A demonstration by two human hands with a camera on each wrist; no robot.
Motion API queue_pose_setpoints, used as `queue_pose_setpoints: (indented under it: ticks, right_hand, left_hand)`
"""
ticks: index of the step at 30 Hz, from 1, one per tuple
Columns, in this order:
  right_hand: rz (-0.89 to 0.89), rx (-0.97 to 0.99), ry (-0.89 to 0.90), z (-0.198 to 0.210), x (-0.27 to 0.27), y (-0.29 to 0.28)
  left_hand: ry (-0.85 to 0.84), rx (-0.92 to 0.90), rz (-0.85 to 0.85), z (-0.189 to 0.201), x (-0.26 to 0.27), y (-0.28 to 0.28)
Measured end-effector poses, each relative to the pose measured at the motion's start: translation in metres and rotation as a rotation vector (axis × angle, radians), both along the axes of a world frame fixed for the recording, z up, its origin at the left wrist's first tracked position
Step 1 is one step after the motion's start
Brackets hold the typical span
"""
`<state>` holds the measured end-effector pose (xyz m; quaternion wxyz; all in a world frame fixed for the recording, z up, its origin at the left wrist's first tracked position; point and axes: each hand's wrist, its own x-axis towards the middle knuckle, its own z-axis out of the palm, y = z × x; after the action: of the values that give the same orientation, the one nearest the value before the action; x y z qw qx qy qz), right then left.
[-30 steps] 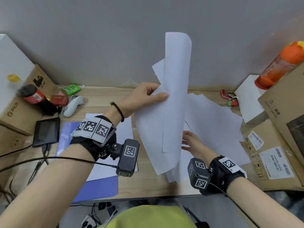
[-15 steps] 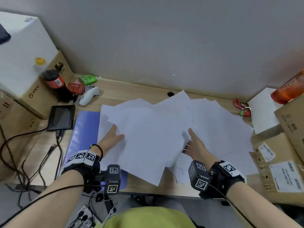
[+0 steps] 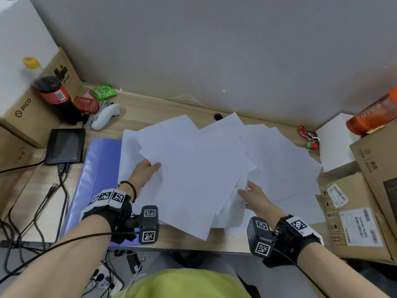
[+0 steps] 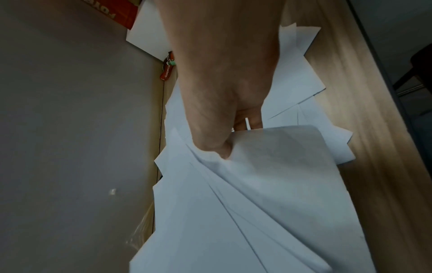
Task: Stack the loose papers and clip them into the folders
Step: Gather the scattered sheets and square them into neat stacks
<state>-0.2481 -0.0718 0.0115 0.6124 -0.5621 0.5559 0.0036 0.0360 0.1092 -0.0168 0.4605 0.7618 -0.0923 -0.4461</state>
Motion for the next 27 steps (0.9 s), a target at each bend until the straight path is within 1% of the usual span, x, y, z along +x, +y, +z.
queue_pose_setpoints:
  ticks: [2, 5, 9, 12, 15, 18, 20, 21, 23, 25, 27]
  right_hand:
    - [0.000, -0.046, 0.040, -0.002, -0.004, -0.003]
    - [-0.032, -0.068, 0.058, -0.008, -0.016, -0.009]
    - [-0.120, -0.002, 0.084, -0.009, -0.024, -0.015]
    - [-0.154, 0.038, 0.093, -0.007, -0.022, -0.017]
    - [-0.186, 0.058, 0.093, -0.009, -0.019, -0.018]
    - [-0.196, 0.078, 0.104, -0.010, -0.012, -0.014]
    - [-0.205, 0.142, 0.092, -0.011, -0.006, -0.007]
    - [-0.194, 0.183, 0.077, -0.009, -0.004, -0.002]
    - [-0.093, 0.230, 0.070, -0.013, 0.000, 0.003]
    - [-0.008, 0.211, 0.070, -0.017, 0.002, 0.009]
    - [-0.004, 0.171, 0.098, -0.022, 0.005, 0.013]
  left_hand:
    - [0.030, 0.001, 0.012, 0.002, 0.004, 0.002]
    - [0.021, 0.019, -0.009, 0.006, 0.011, 0.010]
    - [-0.033, 0.058, -0.047, 0.002, 0.018, 0.022]
    - [-0.075, 0.026, -0.040, 0.001, 0.016, 0.024]
    - [-0.071, -0.010, -0.041, -0.002, 0.014, 0.022]
    - [-0.050, -0.004, -0.060, -0.004, 0.010, 0.016]
    - [-0.031, 0.019, -0.090, -0.005, 0.005, 0.011]
    - [-0.023, 0.031, -0.100, -0.007, 0.001, 0.009]
    - [-0.013, 0.031, -0.116, -0.009, -0.007, 0.005]
    - [-0.033, 0.010, -0.131, -0.012, -0.013, 0.003]
    - [-0.029, -0.020, -0.104, -0.014, -0.017, 0.002]
